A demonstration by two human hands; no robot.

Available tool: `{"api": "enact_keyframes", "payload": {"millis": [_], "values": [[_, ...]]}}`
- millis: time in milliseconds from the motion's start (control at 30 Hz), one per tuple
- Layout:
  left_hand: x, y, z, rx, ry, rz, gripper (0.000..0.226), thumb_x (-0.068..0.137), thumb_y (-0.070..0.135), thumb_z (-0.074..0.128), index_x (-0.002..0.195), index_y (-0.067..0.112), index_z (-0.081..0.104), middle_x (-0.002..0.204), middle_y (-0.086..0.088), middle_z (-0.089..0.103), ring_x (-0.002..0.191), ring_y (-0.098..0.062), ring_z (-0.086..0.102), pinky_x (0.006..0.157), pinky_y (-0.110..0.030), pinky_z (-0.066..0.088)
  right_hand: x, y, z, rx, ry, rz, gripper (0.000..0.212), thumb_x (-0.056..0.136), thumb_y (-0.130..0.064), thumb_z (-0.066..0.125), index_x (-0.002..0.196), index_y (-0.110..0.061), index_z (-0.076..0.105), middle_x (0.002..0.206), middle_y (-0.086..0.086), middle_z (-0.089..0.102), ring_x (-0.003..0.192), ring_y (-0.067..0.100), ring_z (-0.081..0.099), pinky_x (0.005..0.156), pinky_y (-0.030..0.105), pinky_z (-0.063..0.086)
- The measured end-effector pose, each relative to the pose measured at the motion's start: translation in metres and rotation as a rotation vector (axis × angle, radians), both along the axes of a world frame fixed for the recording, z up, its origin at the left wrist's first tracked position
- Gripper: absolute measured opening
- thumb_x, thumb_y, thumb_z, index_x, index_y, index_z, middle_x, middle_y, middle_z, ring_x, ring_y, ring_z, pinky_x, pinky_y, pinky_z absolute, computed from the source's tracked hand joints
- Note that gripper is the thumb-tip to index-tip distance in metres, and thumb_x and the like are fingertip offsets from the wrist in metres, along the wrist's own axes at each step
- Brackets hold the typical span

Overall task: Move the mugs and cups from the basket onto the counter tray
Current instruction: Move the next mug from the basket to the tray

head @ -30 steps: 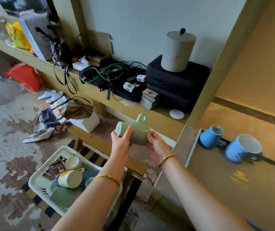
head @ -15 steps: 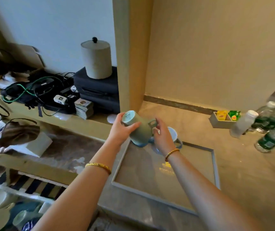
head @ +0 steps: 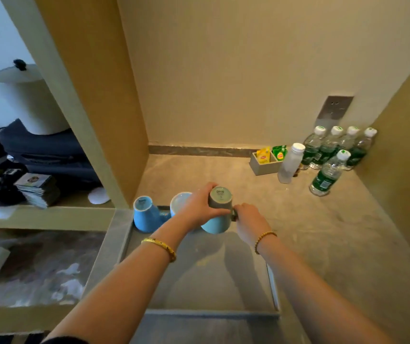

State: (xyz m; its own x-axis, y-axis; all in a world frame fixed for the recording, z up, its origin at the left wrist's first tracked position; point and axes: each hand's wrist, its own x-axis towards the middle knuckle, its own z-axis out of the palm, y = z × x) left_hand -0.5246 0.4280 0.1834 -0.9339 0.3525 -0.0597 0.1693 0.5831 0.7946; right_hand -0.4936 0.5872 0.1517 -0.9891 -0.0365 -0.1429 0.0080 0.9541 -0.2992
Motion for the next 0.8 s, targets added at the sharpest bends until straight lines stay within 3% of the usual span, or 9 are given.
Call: {"api": "enact_keyframes", "payload": {"millis": [100, 400, 800], "values": [[-0.011, 0.025, -0.009, -0.079, 0.025, -0.069, 0.070, 0.069, 0.035, 0.079, 0.128, 0.023, 0.042, 0.120, -0.002, 0.058, 0.106, -0.017, 0.054, 0.088, -0.028, 0.042, -0.004, 0.023, -0.010, 0.034, -0.030, -0.026, 0.022, 0.091, -0.007, 0.043, 0.108, -0.013, 0.056, 0.112, 0.008, 0.056, 0.108, 0.028, 0.051, 0.086, 0.038, 0.047], [-0.032, 0.058, -0.037, -0.344, 0.027, -0.145, 0.069, 0.069, 0.043, 0.077, 0.123, 0.022, 0.041, 0.115, -0.005, 0.062, 0.103, -0.025, 0.057, 0.084, -0.037, 0.048, -0.022, 0.048, -0.039, 0.057, -0.164, -0.085, 0.023, 0.091, -0.008, 0.043, 0.102, -0.018, 0.061, 0.108, 0.008, 0.064, 0.101, 0.029, 0.061, 0.078, 0.036, 0.049], [-0.036, 0.060, -0.050, -0.437, 0.038, -0.101, 0.061, 0.070, 0.040, 0.076, 0.114, 0.020, 0.039, 0.110, -0.005, 0.061, 0.098, -0.025, 0.056, 0.074, -0.036, 0.046, -0.043, 0.050, -0.054, 0.061, -0.170, -0.047, 0.027, 0.092, -0.010, 0.044, 0.113, -0.018, 0.060, 0.113, 0.008, 0.058, 0.103, 0.029, 0.059, 0.083, 0.038, 0.050]]}}
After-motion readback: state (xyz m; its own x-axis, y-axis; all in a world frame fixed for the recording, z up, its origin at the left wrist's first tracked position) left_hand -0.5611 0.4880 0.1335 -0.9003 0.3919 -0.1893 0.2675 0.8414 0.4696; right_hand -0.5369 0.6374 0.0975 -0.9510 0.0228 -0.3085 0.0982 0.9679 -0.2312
